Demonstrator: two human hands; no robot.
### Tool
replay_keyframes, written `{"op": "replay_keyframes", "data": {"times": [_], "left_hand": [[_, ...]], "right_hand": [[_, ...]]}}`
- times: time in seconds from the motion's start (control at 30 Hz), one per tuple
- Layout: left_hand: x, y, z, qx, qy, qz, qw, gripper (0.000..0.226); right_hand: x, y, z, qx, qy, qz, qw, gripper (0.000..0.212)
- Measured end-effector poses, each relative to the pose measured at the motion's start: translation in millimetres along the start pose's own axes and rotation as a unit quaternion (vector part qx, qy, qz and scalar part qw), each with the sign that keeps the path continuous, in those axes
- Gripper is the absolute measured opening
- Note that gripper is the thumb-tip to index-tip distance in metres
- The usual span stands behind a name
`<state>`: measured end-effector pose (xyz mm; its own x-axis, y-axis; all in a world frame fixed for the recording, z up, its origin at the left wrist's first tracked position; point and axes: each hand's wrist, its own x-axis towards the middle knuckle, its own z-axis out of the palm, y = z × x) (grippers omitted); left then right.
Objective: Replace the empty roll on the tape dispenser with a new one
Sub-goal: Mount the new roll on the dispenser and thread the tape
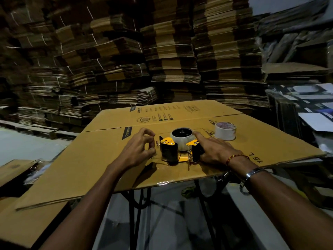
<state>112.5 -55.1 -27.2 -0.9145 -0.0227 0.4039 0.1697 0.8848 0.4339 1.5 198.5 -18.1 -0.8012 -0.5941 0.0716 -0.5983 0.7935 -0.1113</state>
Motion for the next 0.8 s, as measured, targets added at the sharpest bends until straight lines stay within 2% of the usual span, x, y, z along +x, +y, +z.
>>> {"op": "replay_keyframes", "data": {"times": [0.1,0.23,0.3,0.37,0.57,0.63,0.73,0.8], "left_hand": [[5,1,2,0.024,-0.002,0.003,1.0,0.009],[-2,4,-1,0.012,-0.006,0.007,1.0,0.016],[-12,6,-4,0.007,-0.012,0.01,1.0,0.011],[-21,10,-6,0.001,-0.016,0.02,1.0,0.015],[-25,11,-4,-0.018,-0.02,0.021,0.999,0.029],[-19,5,-4,-0.017,-0.018,0.005,1.0,0.026],[-2,-4,1,-0.016,-0.029,-0.008,0.999,0.007],[9,-7,3,-0.016,-0.045,-0.012,0.999,0.008]], "right_hand": [[2,2,2,0.003,-0.002,-0.002,1.0,0.096],[2,4,3,-0.004,0.0,-0.004,1.0,0.088],[2,3,3,-0.001,0.0,-0.007,1.0,0.093],[3,4,5,-0.008,0.01,-0.011,1.0,0.093],[7,7,13,-0.021,0.0,0.013,1.0,0.056],[8,8,13,-0.015,-0.005,0.011,1.0,0.06],[7,11,7,0.005,-0.009,-0.02,1.0,0.088],[7,12,3,0.006,-0.017,-0.041,0.999,0.094]]}}
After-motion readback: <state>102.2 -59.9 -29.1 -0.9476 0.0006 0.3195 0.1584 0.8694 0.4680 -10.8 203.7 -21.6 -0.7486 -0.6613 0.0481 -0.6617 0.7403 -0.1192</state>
